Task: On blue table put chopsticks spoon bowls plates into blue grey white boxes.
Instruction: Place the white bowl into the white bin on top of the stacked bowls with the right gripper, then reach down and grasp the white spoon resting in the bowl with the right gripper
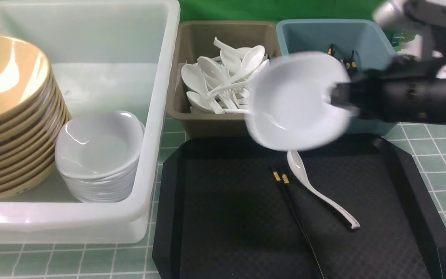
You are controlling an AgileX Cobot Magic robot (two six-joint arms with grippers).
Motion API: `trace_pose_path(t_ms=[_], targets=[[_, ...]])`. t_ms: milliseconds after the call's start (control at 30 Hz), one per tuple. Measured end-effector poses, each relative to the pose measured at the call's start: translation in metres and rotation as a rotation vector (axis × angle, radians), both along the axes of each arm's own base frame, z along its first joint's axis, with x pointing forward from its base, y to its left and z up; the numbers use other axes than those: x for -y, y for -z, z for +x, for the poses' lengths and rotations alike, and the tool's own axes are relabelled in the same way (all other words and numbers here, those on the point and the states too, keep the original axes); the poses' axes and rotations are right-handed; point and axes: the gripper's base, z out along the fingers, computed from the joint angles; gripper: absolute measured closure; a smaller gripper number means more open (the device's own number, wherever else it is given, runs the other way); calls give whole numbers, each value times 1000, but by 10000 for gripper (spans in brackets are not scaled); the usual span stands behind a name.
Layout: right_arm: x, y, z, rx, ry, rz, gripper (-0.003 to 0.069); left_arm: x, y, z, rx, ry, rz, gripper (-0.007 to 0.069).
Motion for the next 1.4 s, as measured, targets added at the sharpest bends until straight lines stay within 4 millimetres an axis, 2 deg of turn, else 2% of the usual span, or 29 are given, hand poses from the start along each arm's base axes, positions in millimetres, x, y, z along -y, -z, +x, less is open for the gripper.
trace_pose_path(t_ms=[33,67,233,300,400,533,633,733,767,867,933,1000,1033,1067,1100,1133,1200,1233,1267,1300,1333,1400], targets=[[-4,-1,-1,6,-3,12,591,0,0,0,0,0,0,620],[-33,-4,-6,49,-29,89,591,0,0,0,0,1,0,620],[-125,9,-10,94,-108,169,591,0,0,0,1,1,0,620],[-147,13,-5,106,-143,153,591,0,0,0,1,1,0,620],[-179,32,14,87,-176,118,589,0,0,0,-1,-1,0,620],[-200,51,30,9,-198,110,565,-1,1,0,-5,-8,-1,620],[-207,62,35,-24,-213,94,484,-1,1,0,-7,-10,-1,620],[-208,65,36,-29,-219,84,368,-1,1,0,-7,-11,-1,620],[-207,65,37,-29,-219,84,361,-1,1,0,-7,-11,-1,620],[-193,49,37,-12,-317,0,257,-1,1,0,-8,-11,-1,620],[-182,39,37,5,-377,-52,247,-1,1,0,-8,-12,-4,620],[-163,26,38,15,-451,-125,244,-1,1,0,-8,-12,-4,620],[-140,10,38,21,-499,-199,244,-1,1,0,-8,-12,-4,620],[-133,7,38,17,-508,-221,244,-1,1,0,-8,-12,-4,620],[-103,1,40,-22,-518,-313,244,-1,1,0,-7,-11,-4,620],[-88,2,42,-51,-511,-363,244,-1,1,0,-7,-11,-4,620],[-49,21,47,-159,-460,-485,244,-1,1,0,-7,-11,-4,620],[-45,24,47,-171,-455,-495,244,-1,1,0,-7,-11,-4,620],[-26,44,50,-240,-425,-542,244,-1,1,0,-7,-11,-4,620],[-18,55,50,-277,-411,-559,244,-1,1,0,-7,-11,-4,620],[1,85,50,-369,-376,-590,244,-1,1,0,-7,-11,-4,620],[16,118,46,-444,-346,-608,244,-1,1,0,-7,-11,-4,620]])
